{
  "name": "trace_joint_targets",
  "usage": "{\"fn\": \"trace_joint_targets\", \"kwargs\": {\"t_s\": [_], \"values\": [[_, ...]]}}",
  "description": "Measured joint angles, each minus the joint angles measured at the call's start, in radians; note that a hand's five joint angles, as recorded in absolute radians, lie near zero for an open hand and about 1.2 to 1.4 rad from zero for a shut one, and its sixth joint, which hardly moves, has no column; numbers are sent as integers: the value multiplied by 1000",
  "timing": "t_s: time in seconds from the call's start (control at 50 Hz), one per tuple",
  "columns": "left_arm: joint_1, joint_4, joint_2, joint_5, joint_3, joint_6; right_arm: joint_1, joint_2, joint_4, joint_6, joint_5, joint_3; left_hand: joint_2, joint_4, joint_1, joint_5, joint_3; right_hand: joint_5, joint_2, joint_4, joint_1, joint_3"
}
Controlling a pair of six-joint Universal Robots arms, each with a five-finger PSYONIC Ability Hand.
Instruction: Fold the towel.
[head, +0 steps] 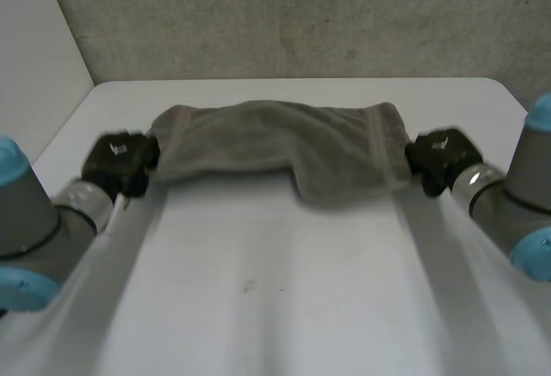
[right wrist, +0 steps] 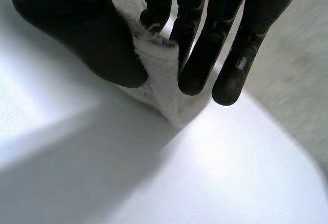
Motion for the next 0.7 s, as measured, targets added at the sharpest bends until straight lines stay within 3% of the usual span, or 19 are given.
{"fn": "trace_joint_targets", "kwargs": {"t_s": [0.1, 0.22, 0.32, 0.38, 0.5, 0.52, 0.56, 0.58, 0.7], "values": [[18, 32, -41, -1, -74, 88, -5, 52, -16, -2, 2, 51, 0, 0, 0, 0, 0, -2, 0, 0, 0, 0], [54, 35, -35, -4, -100, 117, -35, 56, -18, 11, 2, 74, 0, 0, 0, 0, 0, 0, -2, -5, -8, -3], [86, 33, -12, -5, -105, 113, -70, 51, -17, 40, 1, 82, 0, 0, 0, 0, 0, -340, -381, -387, -463, -386], [94, 32, -6, -6, -107, 109, -81, 52, -21, 52, -5, 83, 0, 0, 0, 0, 0, -369, -396, -410, -496, -407], [96, 32, -2, -6, -115, 106, -95, 52, -54, 64, -33, 92, 0, 0, 0, 0, 0, -367, -394, -407, -474, -404], [95, 32, -2, -6, -117, 106, -98, 52, -64, 66, -39, 96, 0, 0, 0, 0, 0, -255, -249, -275, -305, -254], [95, 32, -2, -6, -118, 106, -100, 51, -73, 68, -44, 100, 0, 0, 0, 0, 0, -255, -249, -275, -305, -254], [94, 32, -2, -6, -120, 106, -104, 49, -90, 75, -55, 107, 0, 0, 0, 0, 0, -51, -27, -46, -56, -43], [89, 29, 2, -6, -125, 106, -118, 33, -107, 106, -74, 117, 0, 0, 0, 0, 0, -13, -2, -3, -12, -4]]}}
